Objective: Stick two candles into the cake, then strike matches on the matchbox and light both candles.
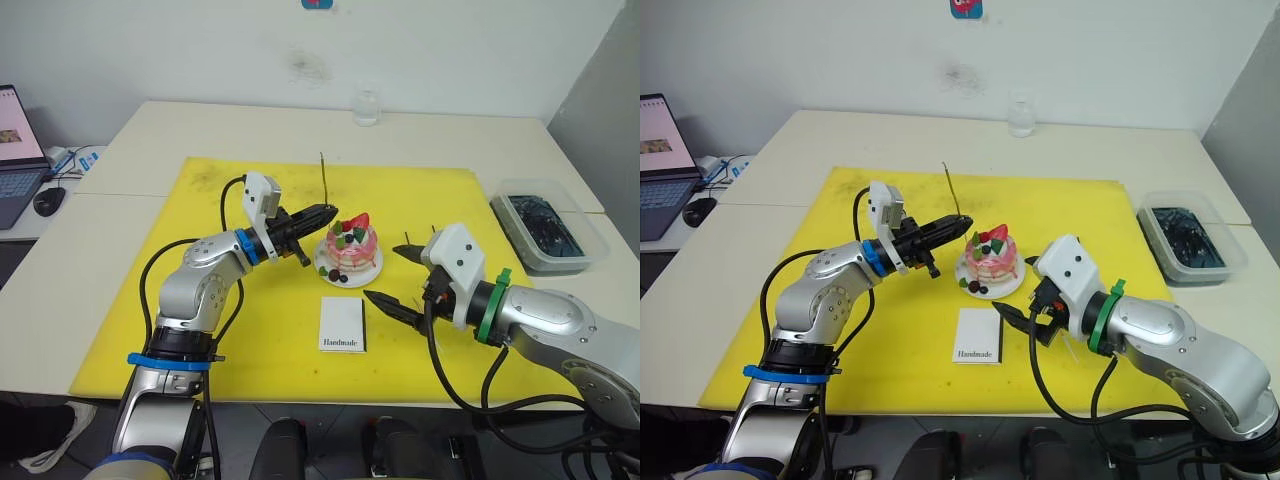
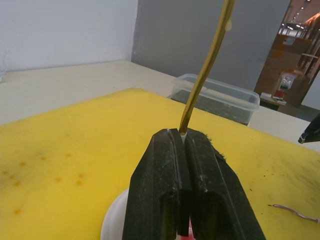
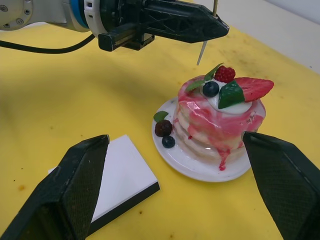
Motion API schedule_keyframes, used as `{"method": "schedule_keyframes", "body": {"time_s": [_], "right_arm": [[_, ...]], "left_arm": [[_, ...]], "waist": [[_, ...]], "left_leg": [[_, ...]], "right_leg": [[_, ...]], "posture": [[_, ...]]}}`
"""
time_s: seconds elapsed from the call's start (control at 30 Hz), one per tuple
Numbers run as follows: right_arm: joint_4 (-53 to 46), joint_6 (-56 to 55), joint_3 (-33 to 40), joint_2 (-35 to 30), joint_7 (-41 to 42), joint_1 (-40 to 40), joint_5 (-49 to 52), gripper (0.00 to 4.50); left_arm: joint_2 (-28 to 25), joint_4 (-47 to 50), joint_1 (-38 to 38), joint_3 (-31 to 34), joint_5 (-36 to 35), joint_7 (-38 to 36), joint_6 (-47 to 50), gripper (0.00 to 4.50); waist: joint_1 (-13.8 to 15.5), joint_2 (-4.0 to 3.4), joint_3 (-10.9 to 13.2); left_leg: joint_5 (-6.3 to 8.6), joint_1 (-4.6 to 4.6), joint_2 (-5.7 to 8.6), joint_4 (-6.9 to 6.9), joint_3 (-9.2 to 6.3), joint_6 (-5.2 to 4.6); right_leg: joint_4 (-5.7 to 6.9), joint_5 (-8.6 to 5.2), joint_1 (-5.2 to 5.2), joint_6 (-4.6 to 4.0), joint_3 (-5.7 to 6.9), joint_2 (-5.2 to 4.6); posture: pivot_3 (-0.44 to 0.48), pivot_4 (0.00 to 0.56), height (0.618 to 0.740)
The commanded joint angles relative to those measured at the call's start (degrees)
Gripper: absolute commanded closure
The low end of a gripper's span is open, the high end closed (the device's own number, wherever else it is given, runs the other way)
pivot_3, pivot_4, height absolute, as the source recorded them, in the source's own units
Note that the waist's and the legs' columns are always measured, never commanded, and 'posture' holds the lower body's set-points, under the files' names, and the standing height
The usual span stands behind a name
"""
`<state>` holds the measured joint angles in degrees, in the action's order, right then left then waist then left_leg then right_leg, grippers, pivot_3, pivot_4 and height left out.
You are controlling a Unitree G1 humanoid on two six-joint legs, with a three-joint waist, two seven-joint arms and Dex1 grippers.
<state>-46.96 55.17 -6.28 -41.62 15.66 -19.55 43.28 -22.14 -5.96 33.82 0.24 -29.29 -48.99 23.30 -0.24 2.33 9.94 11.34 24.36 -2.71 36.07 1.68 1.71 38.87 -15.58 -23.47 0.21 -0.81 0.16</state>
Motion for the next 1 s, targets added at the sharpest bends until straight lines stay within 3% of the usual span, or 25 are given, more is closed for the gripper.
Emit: {"method": "schedule_keyframes", "body": {"time_s": [0.03,0.37,1.0], "right_arm": [[-2.46,0.29,1.89,0.32,-0.27,-0.41,-0.49,0.06],[-2.88,0.97,2.32,1.27,-0.83,0.13,-0.79,0.06],[-3.45,1.17,2.34,1.68,0.77,2.23,-2.46,0.06]], "left_arm": [[0.41,1.77,-0.59,0.35,-0.06,-0.36,-0.63,4.5],[2.67,-0.44,-2.1,0.58,2.49,1.16,-3.59,4.5],[2.85,1.88,-1.17,1.61,0.15,0.76,0.68,4.5]], "waist": [[0.0,0.0,0.0],[-0.01,0.0,0.0],[-0.05,0.0,0.0]], "left_leg": [[0.0,0.0,0.0,0.0,0.0,0.0],[0.0,0.0,-0.01,0.02,0.0,0.0],[0.0,-0.01,0.0,0.03,-0.01,0.0]], "right_leg": [[0.0,0.0,0.0,0.0,0.0,0.0],[0.01,0.01,0.01,0.01,-0.01,-0.01],[0.03,0.01,0.02,0.02,0.0,0.02]], "posture": [[0.0,0.15,0.74],[0.0,0.15,0.74],[0.0,0.15,0.74]]}}
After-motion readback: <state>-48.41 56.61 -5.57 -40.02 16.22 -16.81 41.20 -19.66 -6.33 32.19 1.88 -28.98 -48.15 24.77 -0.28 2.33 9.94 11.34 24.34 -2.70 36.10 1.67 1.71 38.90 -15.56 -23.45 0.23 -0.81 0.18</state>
